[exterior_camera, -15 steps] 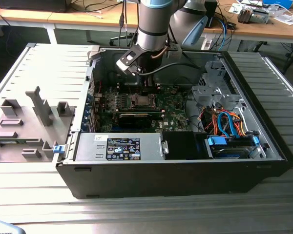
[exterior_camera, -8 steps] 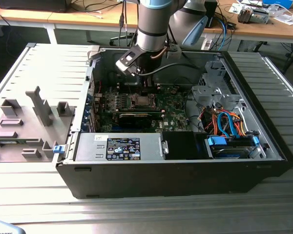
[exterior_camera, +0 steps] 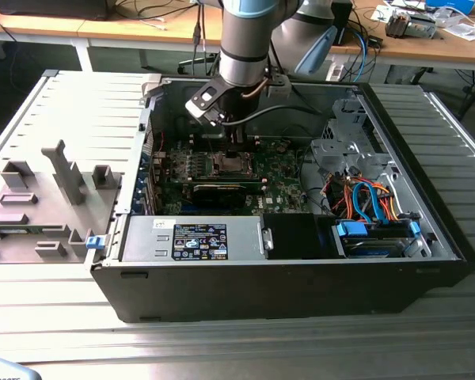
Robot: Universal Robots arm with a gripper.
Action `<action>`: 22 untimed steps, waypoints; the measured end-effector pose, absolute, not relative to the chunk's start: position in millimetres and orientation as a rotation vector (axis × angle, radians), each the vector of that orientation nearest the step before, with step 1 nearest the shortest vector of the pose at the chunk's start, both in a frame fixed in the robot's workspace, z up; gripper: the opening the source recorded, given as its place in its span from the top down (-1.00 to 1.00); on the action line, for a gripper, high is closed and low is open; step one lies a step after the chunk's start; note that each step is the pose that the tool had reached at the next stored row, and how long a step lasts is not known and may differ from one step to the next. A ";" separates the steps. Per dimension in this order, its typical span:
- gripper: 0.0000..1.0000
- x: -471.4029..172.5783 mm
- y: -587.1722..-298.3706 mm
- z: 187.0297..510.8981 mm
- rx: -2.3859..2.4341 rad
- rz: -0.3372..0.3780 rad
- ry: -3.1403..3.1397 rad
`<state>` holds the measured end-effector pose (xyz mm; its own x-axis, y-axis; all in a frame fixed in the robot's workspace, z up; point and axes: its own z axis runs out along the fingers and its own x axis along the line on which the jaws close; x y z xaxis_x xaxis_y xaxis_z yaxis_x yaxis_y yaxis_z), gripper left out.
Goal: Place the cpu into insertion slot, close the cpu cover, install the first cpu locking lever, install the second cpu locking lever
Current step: 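Close the cpu cover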
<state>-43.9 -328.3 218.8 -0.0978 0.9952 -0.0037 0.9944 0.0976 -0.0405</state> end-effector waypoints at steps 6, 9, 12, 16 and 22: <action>0.79 -53.2 -328.3 216.7 -2.094 0.050 -2.309; 0.79 -54.2 -328.3 210.1 -2.094 0.050 -2.309; 0.79 -56.5 -328.3 207.3 -2.094 0.051 -2.309; 0.79 -57.4 -328.3 205.9 -2.094 0.051 -2.309; 0.79 -54.3 -328.4 204.4 -2.094 0.051 -2.309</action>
<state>-54.3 -328.4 204.4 -0.0977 0.9952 -0.0040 0.9944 0.0975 -0.0404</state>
